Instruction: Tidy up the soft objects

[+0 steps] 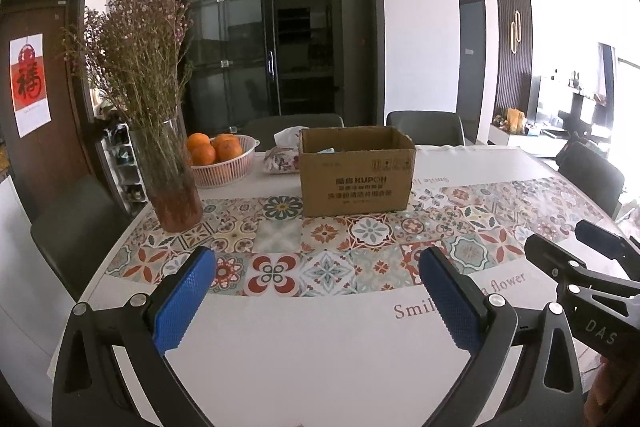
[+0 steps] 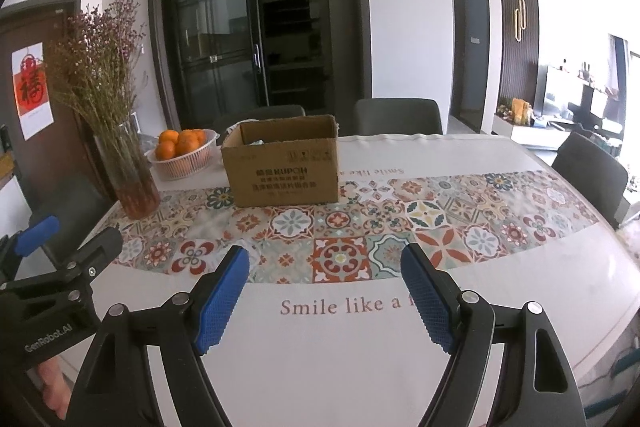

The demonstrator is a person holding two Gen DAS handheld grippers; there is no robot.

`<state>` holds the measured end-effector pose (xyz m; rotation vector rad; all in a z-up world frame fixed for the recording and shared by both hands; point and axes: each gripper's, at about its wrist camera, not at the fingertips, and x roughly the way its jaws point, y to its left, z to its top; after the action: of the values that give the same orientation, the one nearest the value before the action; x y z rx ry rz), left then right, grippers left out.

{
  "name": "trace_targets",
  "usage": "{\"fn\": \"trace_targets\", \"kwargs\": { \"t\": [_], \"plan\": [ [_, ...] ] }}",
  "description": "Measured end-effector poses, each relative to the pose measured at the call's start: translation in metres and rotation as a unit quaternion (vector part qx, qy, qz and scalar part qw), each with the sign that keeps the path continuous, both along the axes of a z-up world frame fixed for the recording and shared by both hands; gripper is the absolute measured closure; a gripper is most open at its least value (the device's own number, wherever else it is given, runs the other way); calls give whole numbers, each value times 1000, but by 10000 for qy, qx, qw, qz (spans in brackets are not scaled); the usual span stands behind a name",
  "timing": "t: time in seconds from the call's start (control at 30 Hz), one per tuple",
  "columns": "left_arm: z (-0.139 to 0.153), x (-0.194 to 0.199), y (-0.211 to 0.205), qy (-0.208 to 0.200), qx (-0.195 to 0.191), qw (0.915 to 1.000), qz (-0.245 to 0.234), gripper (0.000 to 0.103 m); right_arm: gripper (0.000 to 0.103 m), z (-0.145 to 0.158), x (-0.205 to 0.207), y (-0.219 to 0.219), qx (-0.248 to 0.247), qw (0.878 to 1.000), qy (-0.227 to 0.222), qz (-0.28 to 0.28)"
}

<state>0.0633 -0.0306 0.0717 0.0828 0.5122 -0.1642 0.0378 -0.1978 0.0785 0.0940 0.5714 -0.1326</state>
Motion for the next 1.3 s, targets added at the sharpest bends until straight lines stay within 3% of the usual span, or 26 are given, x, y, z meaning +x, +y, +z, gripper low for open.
{"fn": "trace_targets", "kwargs": {
  "t": [1.3],
  "plan": [
    [-2, -6, 3, -103, -9, 9999, 60, 0, 24, -2, -3, 2, -36, 9999, 2, 108]
  ]
}}
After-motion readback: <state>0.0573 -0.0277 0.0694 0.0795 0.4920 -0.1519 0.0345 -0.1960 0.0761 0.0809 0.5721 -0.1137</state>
